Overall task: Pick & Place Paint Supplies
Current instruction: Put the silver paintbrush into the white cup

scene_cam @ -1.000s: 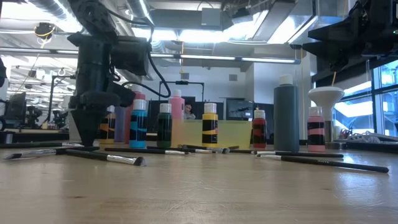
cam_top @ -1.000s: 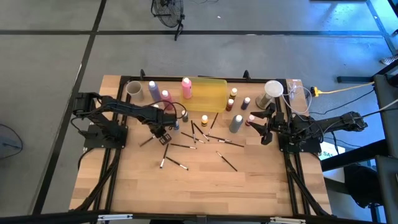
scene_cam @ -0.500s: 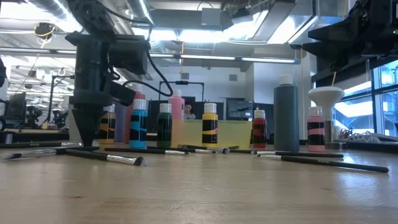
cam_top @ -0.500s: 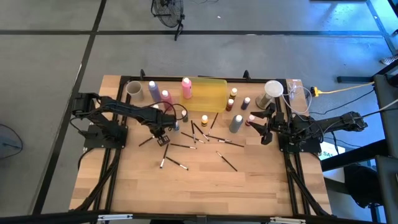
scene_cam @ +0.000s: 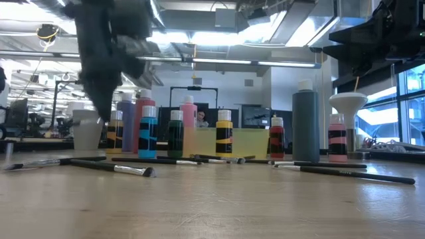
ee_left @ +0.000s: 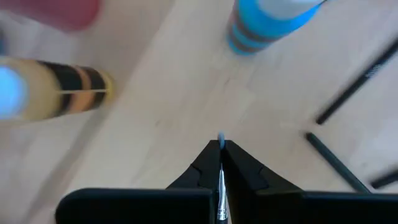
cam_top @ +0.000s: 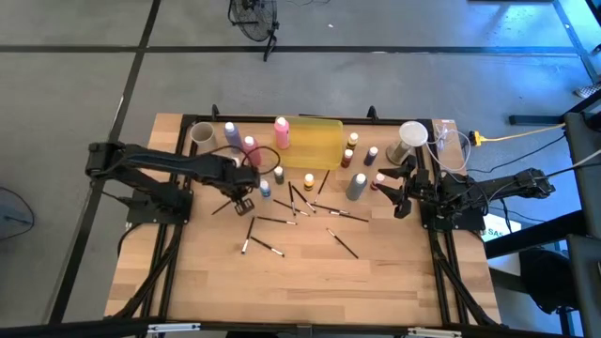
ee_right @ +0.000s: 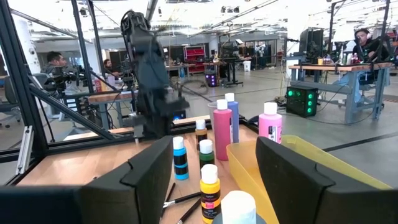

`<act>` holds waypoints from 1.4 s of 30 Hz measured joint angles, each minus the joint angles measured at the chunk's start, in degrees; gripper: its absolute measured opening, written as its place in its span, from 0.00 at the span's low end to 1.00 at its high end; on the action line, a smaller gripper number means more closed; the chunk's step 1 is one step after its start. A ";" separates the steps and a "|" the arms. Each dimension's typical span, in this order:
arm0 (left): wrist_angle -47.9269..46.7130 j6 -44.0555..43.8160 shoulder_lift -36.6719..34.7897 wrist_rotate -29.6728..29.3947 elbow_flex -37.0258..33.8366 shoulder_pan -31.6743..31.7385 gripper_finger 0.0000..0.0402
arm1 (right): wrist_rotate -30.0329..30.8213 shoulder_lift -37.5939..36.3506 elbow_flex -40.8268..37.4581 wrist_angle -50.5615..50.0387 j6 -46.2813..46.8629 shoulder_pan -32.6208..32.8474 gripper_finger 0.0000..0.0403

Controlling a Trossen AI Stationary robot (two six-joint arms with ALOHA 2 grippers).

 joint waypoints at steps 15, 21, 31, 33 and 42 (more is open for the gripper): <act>-8.65 7.73 -15.87 -38.60 18.07 -3.76 0.01 | -0.21 0.02 0.00 -0.83 1.11 -0.01 0.58; -6.84 8.36 -24.59 -57.86 14.65 -3.73 0.01 | -0.23 0.02 0.00 -1.89 1.68 0.00 0.58; 19.90 21.94 -39.50 -56.97 0.25 -2.05 0.01 | -0.19 0.04 0.00 -1.66 1.68 0.01 0.58; 26.65 24.82 -42.41 -55.19 -3.62 -0.16 0.01 | -0.19 0.02 0.00 -1.49 1.62 0.00 0.58; 43.70 34.02 -49.40 -53.77 -17.50 11.91 0.01 | -0.16 0.04 0.00 -1.09 1.22 0.00 0.57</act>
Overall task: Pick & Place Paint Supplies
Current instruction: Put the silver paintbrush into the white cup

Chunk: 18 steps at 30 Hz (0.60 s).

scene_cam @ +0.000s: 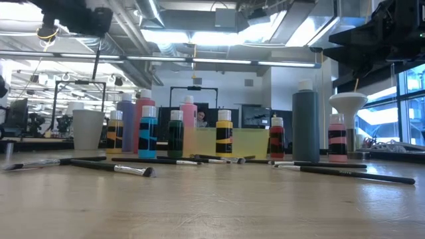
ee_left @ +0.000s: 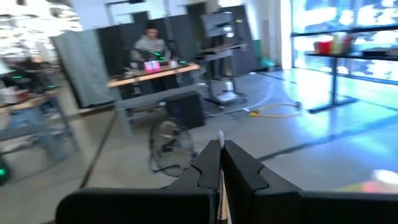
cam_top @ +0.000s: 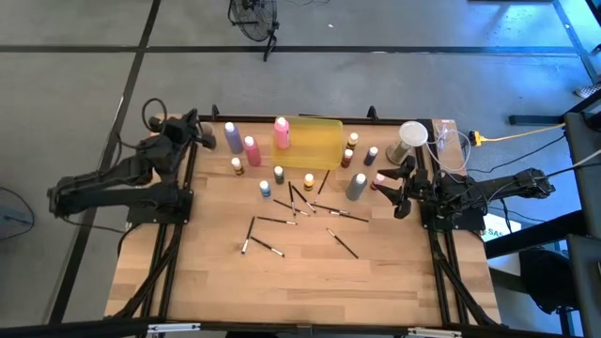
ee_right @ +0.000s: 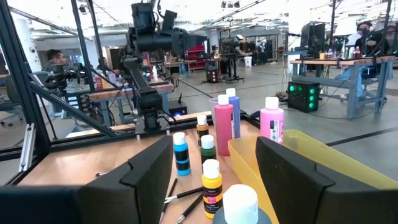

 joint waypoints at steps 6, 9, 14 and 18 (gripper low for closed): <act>8.85 0.82 -1.11 6.37 -5.20 7.58 0.01 | 0.19 -0.02 0.00 -0.03 -0.16 -0.02 0.57; 9.20 0.74 -1.10 6.95 -7.37 10.91 0.01 | 0.19 0.00 0.00 -0.15 0.11 0.00 0.57; 11.63 -1.25 -1.13 9.78 -12.27 15.14 0.01 | 0.17 0.00 0.00 -0.20 1.78 -0.01 0.57; 11.94 -3.93 -1.15 13.40 -14.51 17.89 0.01 | 0.15 0.01 0.00 -0.20 2.84 0.00 0.57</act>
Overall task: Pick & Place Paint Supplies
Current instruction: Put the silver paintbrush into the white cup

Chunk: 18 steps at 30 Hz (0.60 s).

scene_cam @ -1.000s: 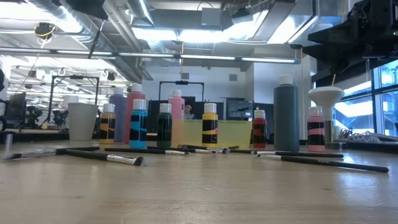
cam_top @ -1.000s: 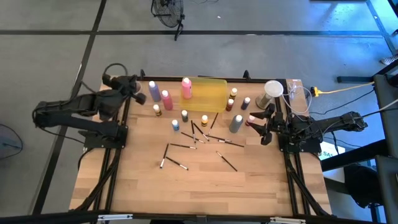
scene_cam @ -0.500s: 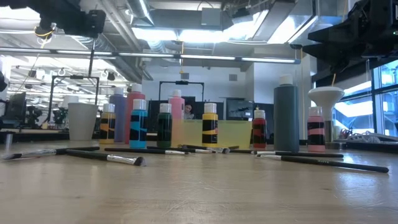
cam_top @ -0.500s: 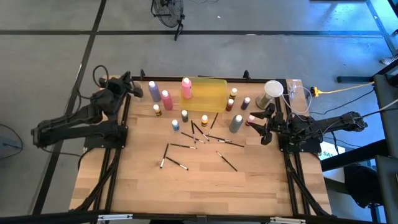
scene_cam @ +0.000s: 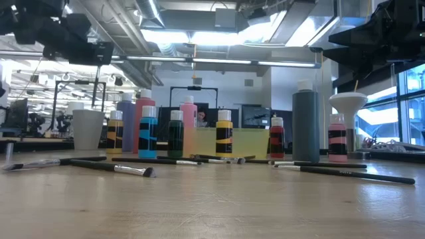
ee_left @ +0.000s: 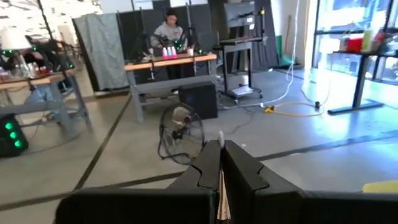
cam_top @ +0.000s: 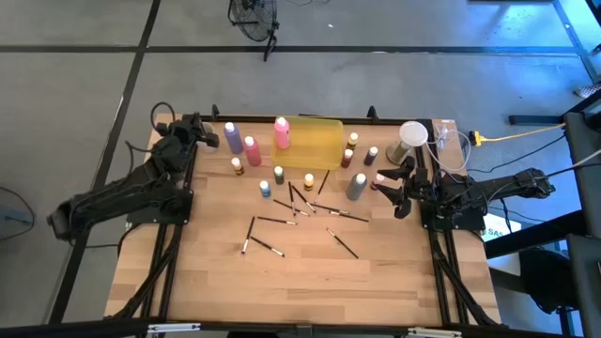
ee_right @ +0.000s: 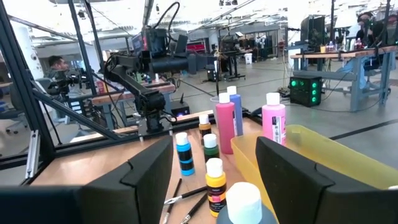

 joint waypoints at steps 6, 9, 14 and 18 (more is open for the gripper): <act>-0.09 -4.69 -0.67 2.42 -3.63 2.96 0.01 | -0.23 0.02 0.00 -0.05 0.00 -0.01 0.57; 0.93 -5.91 -1.14 2.62 -5.66 3.91 0.01 | -0.24 0.04 0.00 -0.44 0.01 -0.02 0.57; 3.23 -4.90 -1.72 2.68 -7.82 5.28 0.01 | -0.24 0.04 0.00 -1.09 0.02 -0.01 0.57; 3.23 -5.05 -1.68 4.71 -7.83 6.22 0.03 | -0.24 0.04 0.00 -1.27 0.02 0.00 0.57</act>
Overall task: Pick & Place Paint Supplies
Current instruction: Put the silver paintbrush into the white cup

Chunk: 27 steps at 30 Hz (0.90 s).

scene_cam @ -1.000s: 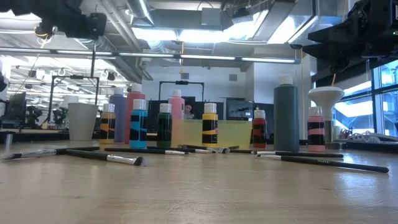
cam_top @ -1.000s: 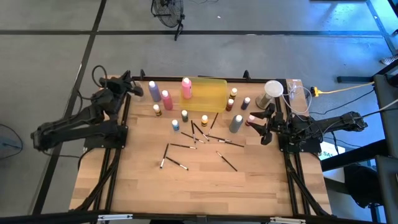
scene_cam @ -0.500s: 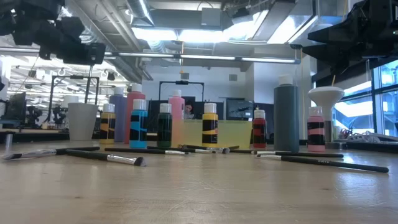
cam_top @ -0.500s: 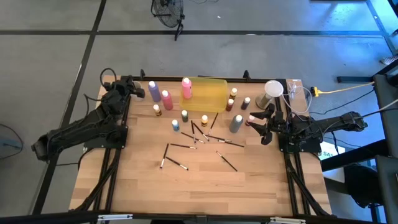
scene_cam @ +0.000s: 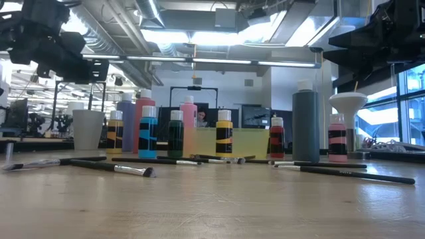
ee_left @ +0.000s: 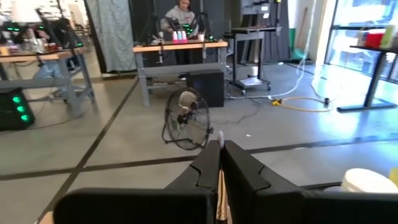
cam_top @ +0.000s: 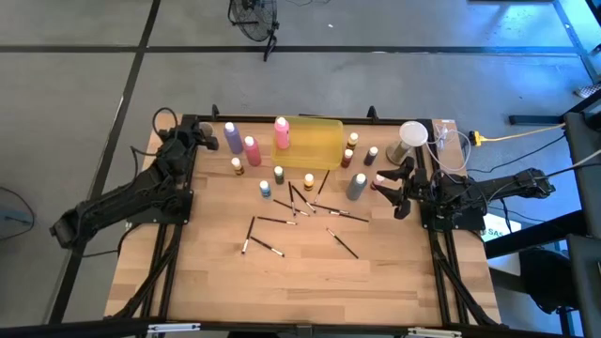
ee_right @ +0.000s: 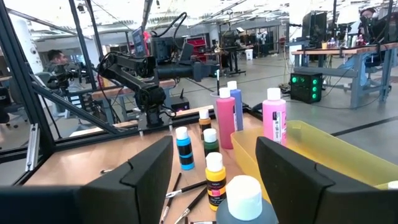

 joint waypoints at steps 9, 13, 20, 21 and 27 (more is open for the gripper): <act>-0.02 -0.61 0.00 0.37 0.00 1.82 0.06 | 0.00 0.00 0.00 0.00 0.00 0.00 0.57; -0.02 -0.59 0.00 0.36 0.00 1.97 0.06 | 0.00 0.00 0.00 0.00 0.00 0.00 0.57; -0.22 1.47 0.00 2.18 0.00 1.97 0.06 | 0.00 0.00 0.00 -0.39 0.00 0.00 0.57; -0.22 1.49 0.00 2.18 0.00 1.97 0.07 | 0.00 0.00 0.00 -0.40 0.00 -0.01 0.57; -0.21 3.63 0.00 2.21 0.00 1.96 0.15 | 0.00 0.00 0.00 -0.39 0.00 -0.02 0.57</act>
